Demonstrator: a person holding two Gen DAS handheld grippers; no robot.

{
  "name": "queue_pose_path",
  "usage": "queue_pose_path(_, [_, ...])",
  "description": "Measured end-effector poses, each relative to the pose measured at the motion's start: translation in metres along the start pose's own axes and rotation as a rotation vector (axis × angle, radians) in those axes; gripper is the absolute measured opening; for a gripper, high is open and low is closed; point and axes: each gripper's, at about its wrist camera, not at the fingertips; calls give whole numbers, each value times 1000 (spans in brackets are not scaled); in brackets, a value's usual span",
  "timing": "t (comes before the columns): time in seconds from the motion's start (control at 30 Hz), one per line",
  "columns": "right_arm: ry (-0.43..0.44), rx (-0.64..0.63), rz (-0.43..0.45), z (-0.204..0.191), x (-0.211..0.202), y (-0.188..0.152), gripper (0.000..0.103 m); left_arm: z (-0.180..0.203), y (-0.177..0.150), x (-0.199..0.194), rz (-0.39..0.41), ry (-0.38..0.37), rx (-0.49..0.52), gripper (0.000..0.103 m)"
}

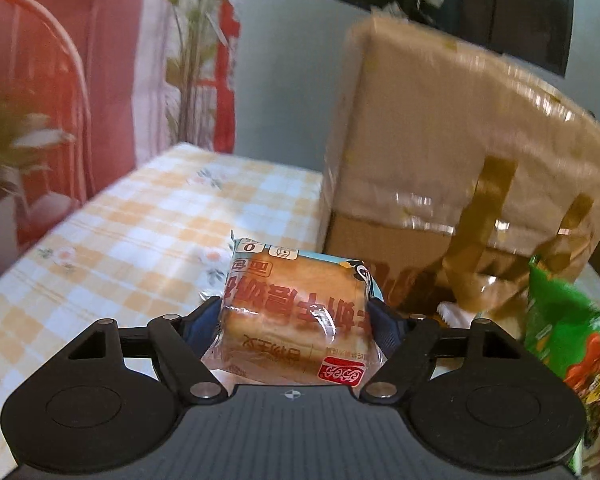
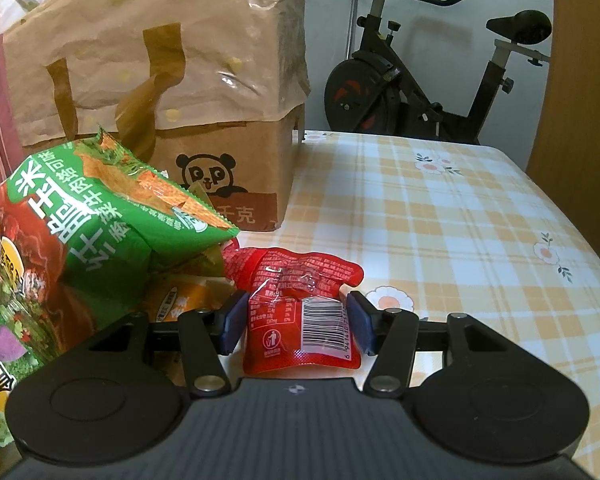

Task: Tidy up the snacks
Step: 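Close the left tool on the bread pack while the right tool closes on the red packet, then lift the bread pack and red packet and carry both over the box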

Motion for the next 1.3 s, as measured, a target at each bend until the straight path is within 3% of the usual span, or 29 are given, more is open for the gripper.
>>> queue_pose_path(0.47, [-7,0,15,1,-7,-3,56,-2,-7,-28,43,16,-6,79])
queue_pose_path(0.8, [-48,55,80,14,-32,3,56,-10,20,-46,119,12,-24,79])
queue_pose_path(1.3, [-38,15,275,23,-84,63,56,12,68,-83,226,-85,26,77])
Point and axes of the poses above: each gripper's, at about its wrist camera, not at the fingertips, and x roughly the way its jaws point, z to its right, y to its top
